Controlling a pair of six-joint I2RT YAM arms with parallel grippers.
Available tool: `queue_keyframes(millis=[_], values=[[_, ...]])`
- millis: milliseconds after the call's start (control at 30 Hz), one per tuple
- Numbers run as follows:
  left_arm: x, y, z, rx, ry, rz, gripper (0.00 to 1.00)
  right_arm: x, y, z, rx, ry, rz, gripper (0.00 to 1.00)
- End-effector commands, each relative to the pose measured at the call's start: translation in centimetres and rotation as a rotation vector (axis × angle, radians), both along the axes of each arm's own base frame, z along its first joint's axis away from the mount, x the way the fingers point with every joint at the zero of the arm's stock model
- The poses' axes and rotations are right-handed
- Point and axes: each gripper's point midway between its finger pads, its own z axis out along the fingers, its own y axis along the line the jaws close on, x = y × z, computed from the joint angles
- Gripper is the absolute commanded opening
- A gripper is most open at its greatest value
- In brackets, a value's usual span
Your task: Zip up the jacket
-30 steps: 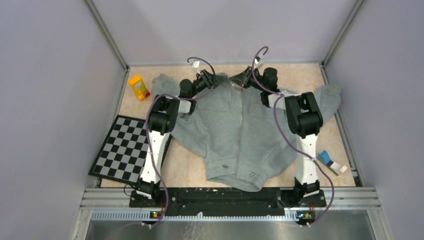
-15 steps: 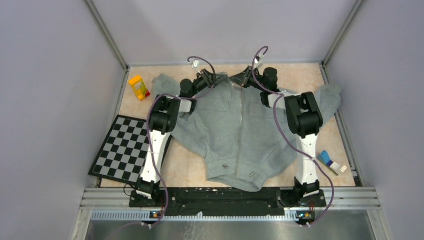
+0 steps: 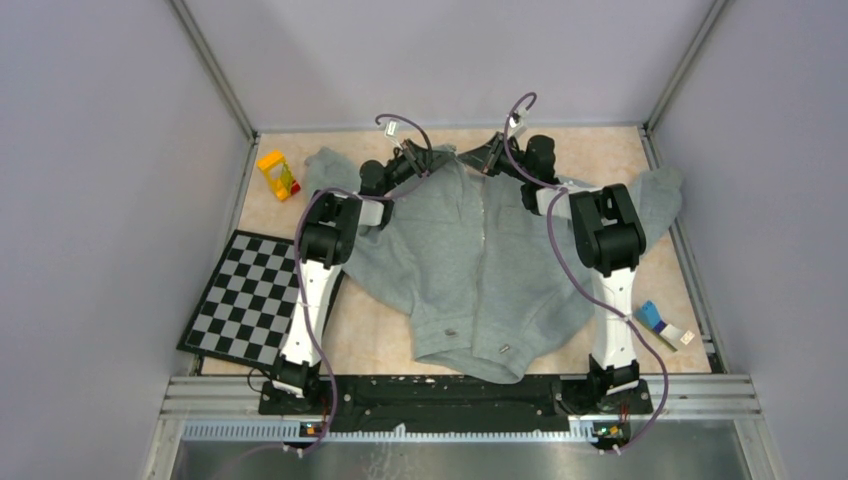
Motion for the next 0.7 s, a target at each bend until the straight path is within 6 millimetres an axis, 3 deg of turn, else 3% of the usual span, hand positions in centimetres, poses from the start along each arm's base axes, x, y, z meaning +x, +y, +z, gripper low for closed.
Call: queue_keyframes(millis=[0,133,267,533,667], values=[[-0.7,-0.1,1.8,-0.025,-0.099,-0.015,0.00,0.1,0.5,0.2,-0.007,-0.028,0.002,0.00],[-0.6,-0.1,1.7,-0.022,-0.091,-0.008,0.00,0.4,0.2,-0.3,-0.054,-0.016,-0.022,0.01],[-0.6,-0.2,1.4,0.005,-0.081,-0.007,0.00,0.9,-0.9,-1.1,-0.169,0.021,-0.078,0.18],[-0.2,0.1,0.2,0.141,-0.058,0.048,0.00,1.7,-8.5,-4.0,-0.544,0.194,-0.427,0.60],[0.0,0.1,-0.1,0.184,-0.060,0.066,0.00,2.4,-10.2,-5.9,-0.642,0.273,-0.530,0.62]])
